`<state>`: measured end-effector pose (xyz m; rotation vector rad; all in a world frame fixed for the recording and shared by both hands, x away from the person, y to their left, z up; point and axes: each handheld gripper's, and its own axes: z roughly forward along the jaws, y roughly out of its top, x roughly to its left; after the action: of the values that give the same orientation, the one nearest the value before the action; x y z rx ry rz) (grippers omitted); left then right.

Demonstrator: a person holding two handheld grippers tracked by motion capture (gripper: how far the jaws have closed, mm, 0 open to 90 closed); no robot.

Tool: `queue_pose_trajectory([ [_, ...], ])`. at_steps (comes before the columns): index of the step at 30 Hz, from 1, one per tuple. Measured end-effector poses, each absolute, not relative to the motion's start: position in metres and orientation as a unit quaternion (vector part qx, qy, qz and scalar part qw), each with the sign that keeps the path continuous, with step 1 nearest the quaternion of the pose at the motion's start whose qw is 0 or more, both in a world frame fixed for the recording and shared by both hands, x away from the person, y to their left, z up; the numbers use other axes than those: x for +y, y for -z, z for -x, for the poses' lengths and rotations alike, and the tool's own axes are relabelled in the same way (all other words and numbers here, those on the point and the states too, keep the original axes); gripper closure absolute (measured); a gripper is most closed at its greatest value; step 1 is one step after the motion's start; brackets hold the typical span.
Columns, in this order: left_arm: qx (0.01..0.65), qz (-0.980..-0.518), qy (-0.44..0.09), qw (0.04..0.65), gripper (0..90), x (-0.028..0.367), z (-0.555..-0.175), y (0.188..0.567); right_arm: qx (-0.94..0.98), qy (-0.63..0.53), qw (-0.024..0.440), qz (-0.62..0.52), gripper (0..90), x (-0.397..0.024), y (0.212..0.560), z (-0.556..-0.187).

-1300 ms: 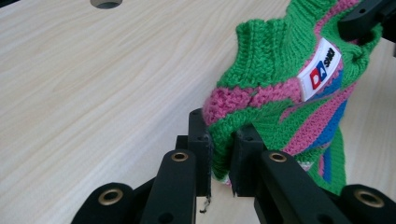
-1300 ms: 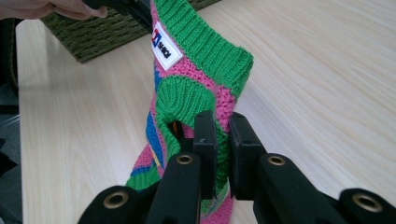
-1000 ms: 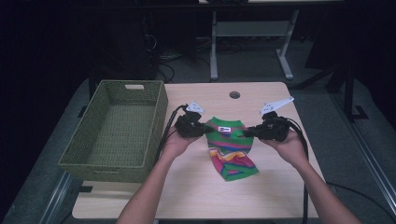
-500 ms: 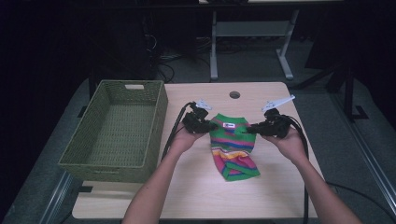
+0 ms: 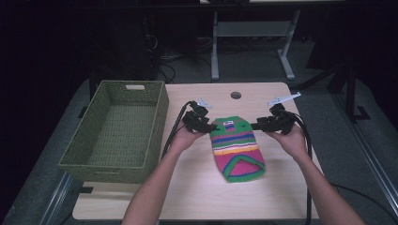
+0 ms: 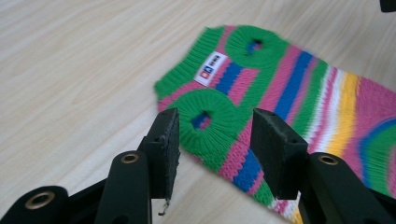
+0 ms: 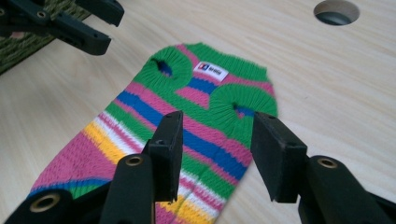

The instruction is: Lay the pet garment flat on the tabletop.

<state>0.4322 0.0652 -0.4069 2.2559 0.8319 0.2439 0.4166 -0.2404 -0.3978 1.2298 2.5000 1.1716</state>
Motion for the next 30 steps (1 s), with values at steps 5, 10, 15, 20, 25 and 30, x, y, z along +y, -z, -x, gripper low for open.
queue_pose_trajectory([
  [5,0.313,-0.878,-0.087,0.351,52.1,0.062,-0.423,0.412,0.839,-0.372,0.042,-0.395,54.7,-0.241,0.405,-0.409],
  [10,0.304,-0.882,-0.075,0.352,53.9,0.057,-0.412,0.420,0.844,-0.368,0.030,-0.389,58.1,-0.241,0.411,-0.401],
  [15,0.291,-0.890,-0.049,0.347,61.5,0.052,-0.402,0.430,0.853,-0.357,0.014,-0.379,65.5,-0.240,0.421,-0.393],
  [20,0.270,-0.899,-0.026,0.343,73.9,0.045,-0.390,0.440,0.864,-0.344,-0.003,-0.367,76.7,-0.238,0.432,-0.387],
  [25,0.252,-0.906,-0.016,0.341,75.0,0.036,-0.382,0.446,0.875,-0.328,-0.016,-0.355,81.8,-0.237,0.441,-0.384],
  [30,0.237,-0.919,-0.020,0.314,76.9,0.031,-0.378,0.452,0.880,-0.323,-0.020,-0.348,82.7,-0.234,0.448,-0.380],
])
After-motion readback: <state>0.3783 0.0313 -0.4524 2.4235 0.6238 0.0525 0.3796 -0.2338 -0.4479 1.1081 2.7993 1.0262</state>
